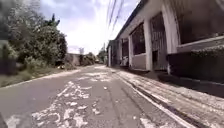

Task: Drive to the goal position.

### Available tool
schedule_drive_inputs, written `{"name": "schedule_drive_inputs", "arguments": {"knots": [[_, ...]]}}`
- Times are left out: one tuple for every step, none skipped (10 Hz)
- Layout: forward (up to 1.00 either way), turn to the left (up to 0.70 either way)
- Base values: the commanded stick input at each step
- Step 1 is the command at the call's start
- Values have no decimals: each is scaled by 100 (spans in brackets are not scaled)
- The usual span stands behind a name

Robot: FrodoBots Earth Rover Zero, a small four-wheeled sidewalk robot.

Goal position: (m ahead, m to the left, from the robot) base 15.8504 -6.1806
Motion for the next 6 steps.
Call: {"name": "schedule_drive_inputs", "arguments": {"knots": [[70, 35], [70, 16], [70, 0], [70, 0], [70, 0], [70, 0]]}}
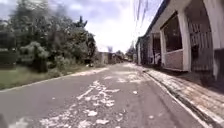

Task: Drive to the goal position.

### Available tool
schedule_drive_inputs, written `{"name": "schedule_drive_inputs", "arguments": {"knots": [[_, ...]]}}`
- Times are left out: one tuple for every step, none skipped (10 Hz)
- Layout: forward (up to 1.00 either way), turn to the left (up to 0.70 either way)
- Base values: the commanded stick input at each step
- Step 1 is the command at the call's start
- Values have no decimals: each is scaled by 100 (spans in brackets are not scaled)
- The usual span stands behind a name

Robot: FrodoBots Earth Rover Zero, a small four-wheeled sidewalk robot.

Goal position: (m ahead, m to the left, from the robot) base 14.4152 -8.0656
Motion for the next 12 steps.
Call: {"name": "schedule_drive_inputs", "arguments": {"knots": [[70, 0], [70, 0], [70, -5], [70, -27], [70, -35], [70, -35], [70, -35], [70, -22], [70, -7], [70, 0], [70, 0], [70, 0]]}}
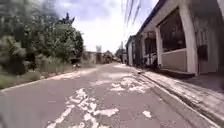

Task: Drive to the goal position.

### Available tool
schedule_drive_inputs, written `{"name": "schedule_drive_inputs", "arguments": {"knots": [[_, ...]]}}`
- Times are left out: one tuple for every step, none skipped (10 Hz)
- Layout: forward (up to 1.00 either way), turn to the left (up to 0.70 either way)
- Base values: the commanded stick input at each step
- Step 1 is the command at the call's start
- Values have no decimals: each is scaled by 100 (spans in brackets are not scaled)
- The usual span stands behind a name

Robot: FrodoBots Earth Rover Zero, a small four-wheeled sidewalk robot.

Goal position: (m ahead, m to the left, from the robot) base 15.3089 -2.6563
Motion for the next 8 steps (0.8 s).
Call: {"name": "schedule_drive_inputs", "arguments": {"knots": [[70, 0], [70, 0], [70, 0], [70, 0], [70, 0], [70, 0], [70, 0], [70, 0]]}}
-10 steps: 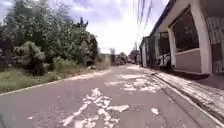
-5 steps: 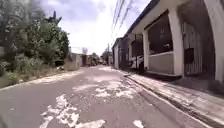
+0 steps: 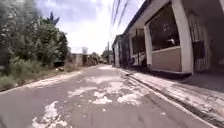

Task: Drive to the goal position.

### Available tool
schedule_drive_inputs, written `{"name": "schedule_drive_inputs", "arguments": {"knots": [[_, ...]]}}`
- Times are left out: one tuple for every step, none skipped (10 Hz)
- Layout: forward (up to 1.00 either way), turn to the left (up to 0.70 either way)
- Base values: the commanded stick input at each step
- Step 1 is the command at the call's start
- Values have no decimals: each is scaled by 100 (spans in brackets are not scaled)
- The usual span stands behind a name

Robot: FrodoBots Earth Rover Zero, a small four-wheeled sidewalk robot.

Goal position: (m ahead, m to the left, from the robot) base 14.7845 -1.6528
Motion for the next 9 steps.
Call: {"name": "schedule_drive_inputs", "arguments": {"knots": [[70, 0], [70, 0], [70, 0], [70, 0], [70, 0], [70, 0], [70, 0], [70, 0], [70, 0]]}}
